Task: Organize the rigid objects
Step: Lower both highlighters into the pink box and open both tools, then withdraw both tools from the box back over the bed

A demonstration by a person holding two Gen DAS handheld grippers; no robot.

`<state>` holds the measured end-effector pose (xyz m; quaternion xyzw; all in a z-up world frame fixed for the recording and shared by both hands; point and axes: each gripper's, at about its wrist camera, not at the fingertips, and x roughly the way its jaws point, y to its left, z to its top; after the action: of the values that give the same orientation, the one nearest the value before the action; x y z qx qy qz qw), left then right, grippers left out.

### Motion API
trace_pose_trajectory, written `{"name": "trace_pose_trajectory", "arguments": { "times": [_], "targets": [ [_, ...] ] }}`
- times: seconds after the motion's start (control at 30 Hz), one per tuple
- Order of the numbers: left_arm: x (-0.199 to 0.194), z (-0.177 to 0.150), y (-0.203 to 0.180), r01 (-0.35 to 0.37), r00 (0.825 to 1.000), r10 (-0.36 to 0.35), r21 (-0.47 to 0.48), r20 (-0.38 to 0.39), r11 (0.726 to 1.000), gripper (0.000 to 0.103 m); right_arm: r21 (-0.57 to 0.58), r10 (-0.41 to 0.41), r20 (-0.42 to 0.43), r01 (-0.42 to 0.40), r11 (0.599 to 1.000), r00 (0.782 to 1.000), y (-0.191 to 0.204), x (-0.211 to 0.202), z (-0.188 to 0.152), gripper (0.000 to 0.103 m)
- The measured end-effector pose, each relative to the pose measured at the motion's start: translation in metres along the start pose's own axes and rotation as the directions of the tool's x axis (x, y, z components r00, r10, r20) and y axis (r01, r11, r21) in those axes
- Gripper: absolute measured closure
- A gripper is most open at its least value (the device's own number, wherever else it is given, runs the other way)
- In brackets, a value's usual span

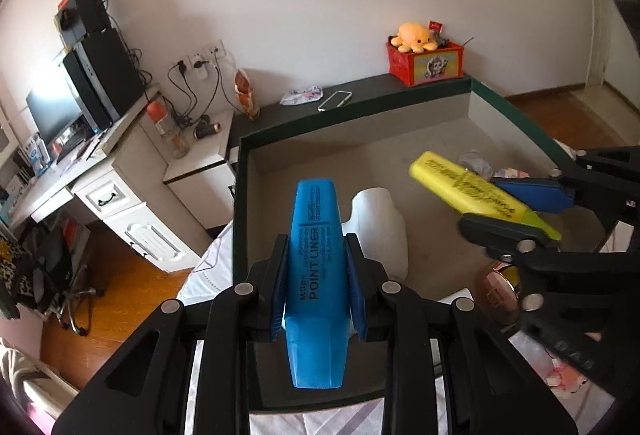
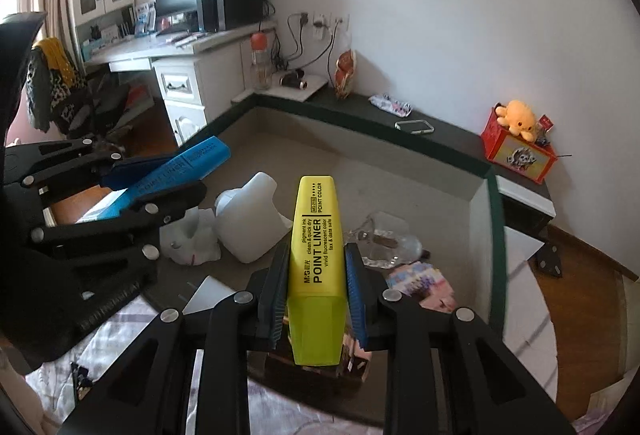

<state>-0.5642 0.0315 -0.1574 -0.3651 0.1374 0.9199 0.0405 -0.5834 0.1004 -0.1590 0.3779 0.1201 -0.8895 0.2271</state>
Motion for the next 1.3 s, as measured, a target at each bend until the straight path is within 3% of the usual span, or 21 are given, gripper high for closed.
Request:
{"name": "trace_pose_trajectory", "arguments": {
  "times": [0.13, 0.2, 0.27, 0.47, 0.53, 0.63, 1.0, 1.07, 1.1, 1.17, 1.3],
  "targets": [
    [-0.001, 0.000, 0.000, 0.007, 1.000, -0.007, -0.007, 0.008, 1.000, 0.074, 0.017, -0.001, -0.001, 0.001, 1.000, 1.000, 0.002, 0.003, 0.000, 0.075],
    [-0.006, -0.001, 0.001, 0.006, 1.000, -0.006, -0.015, 0.017, 1.000, 0.065, 0.024, 0.001, 0.003, -0.001, 1.000, 1.000, 0.002, 0.000, -0.003, 0.073],
    [-0.015, -0.003, 0.003, 0.011, 0.999, -0.010, -0.031, 0.031, 0.999, 0.059, 0.027, -0.011, 0.008, 0.010, 1.000, 1.000, 0.003, -0.006, -0.005, 0.067],
    [-0.060, -0.012, 0.021, -0.012, 0.994, 0.023, -0.110, 0.102, 0.994, 0.027, 0.045, -0.050, 0.084, 0.046, 0.998, 0.995, 0.008, -0.046, -0.007, 0.041],
    [-0.078, -0.017, 0.026, -0.011, 0.991, 0.029, -0.135, 0.131, 0.991, 0.019, 0.055, -0.060, 0.109, 0.054, 0.997, 0.992, 0.009, -0.063, -0.010, 0.024],
    [-0.114, -0.028, 0.028, -0.027, 0.981, 0.056, -0.153, 0.186, 0.988, 0.007, 0.074, -0.054, 0.166, 0.042, 0.996, 0.985, 0.013, -0.093, -0.017, 0.021],
    [-0.227, -0.083, 0.021, -0.040, 0.939, 0.103, -0.193, 0.330, 0.980, 0.001, 0.078, -0.065, 0.332, 0.041, 0.996, 0.941, 0.052, -0.195, -0.061, 0.015],
    [-0.246, -0.095, 0.020, -0.038, 0.928, 0.113, -0.212, 0.355, 0.977, 0.001, 0.090, -0.089, 0.363, 0.060, 0.994, 0.927, 0.059, -0.214, -0.074, 0.009],
    [-0.255, -0.101, 0.018, -0.043, 0.925, 0.121, -0.217, 0.360, 0.975, 0.000, 0.096, -0.104, 0.372, 0.073, 0.993, 0.922, 0.063, -0.220, -0.077, 0.000],
    [-0.274, -0.113, 0.017, -0.044, 0.913, 0.133, -0.231, 0.385, 0.972, 0.000, 0.109, -0.146, 0.405, 0.111, 0.988, 0.903, 0.071, -0.236, -0.089, 0.000],
    [-0.299, -0.130, 0.015, -0.017, 0.905, 0.119, -0.245, 0.407, 0.969, 0.000, 0.143, -0.148, 0.432, 0.095, 0.985, 0.890, 0.078, -0.258, -0.110, 0.000]
  ]
}}
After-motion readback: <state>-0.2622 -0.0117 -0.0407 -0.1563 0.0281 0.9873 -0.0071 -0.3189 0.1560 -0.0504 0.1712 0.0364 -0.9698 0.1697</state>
